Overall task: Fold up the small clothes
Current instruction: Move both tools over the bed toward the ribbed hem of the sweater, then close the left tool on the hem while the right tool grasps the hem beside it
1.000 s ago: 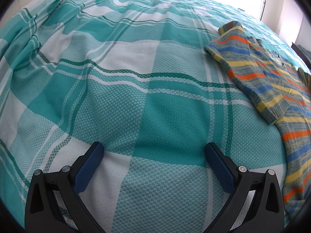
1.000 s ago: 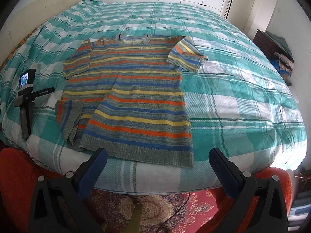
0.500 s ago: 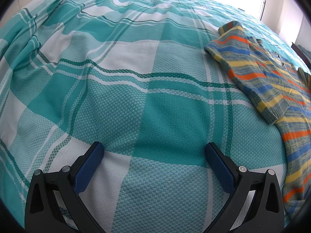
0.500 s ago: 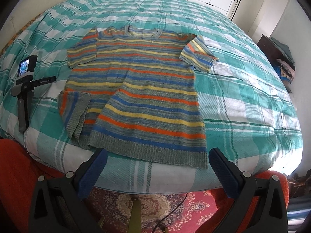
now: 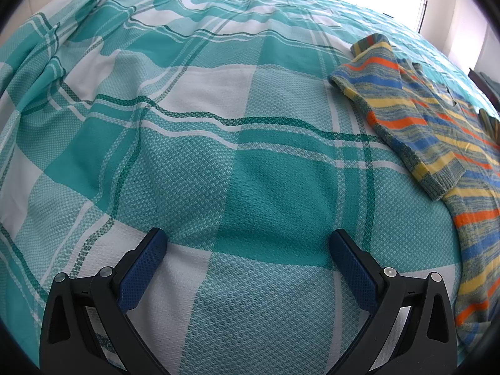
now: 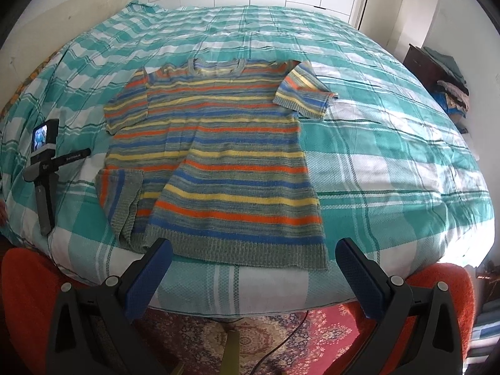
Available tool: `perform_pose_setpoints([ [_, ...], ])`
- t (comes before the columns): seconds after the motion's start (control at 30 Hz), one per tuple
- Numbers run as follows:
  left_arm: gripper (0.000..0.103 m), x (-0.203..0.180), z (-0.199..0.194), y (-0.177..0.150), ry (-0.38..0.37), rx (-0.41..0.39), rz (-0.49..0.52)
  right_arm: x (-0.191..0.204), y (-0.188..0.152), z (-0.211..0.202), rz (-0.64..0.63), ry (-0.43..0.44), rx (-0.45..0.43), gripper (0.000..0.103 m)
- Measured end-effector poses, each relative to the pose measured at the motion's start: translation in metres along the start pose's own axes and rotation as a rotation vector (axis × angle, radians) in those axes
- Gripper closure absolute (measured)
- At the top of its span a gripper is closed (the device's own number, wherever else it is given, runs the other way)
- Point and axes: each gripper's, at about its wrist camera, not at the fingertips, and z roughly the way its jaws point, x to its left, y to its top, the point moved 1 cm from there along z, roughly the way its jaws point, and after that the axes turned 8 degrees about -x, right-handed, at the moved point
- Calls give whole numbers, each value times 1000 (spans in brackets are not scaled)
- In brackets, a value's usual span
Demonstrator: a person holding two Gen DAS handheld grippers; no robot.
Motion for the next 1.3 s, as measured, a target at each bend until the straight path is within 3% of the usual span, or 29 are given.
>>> perform_pose_setpoints([
  [0.17,0,0,0,0,0,0,0,-16,1,-16,50,22,-50,0],
  [0.43,0,1,9,4,7,0,3,-77,0,-25,118,-38,-130,0],
  [0.53,0,0,9,4,4,-5,-6,-102,-6,-15,147,-23,-110,0],
  [0.67,0,0,10,5,2,8,-14,-121,-19,10,121,61,-41,0],
  [0.77,3,5,-4,11,-8,127,-77,-136,-27,29,132,136,10,0],
  [0.8,4,5,-17,10,-40,139,-115,-140,-30,32,145,151,17,0],
  [0.9,11,-13,-74,6,-301,81,-184,-153,-35,43,211,247,41,1],
  [1.0,10,-73,-111,4,-597,75,-61,-149,-38,60,230,333,84,11],
  [1.13,10,-173,-113,-9,-685,130,294,-140,-38,85,228,393,129,17],
  [1.2,11,-201,-103,-22,-739,213,396,-137,-37,91,227,407,137,18],
  [1.23,18,-213,-94,-32,-770,288,450,-138,-37,91,224,413,138,18],
  [1.27,32,-217,-94,-40,-774,320,488,-136,-37,91,218,419,137,18],
  [1.3,39,-219,-97,-48,-758,328,531,-135,-38,90,209,435,138,19],
])
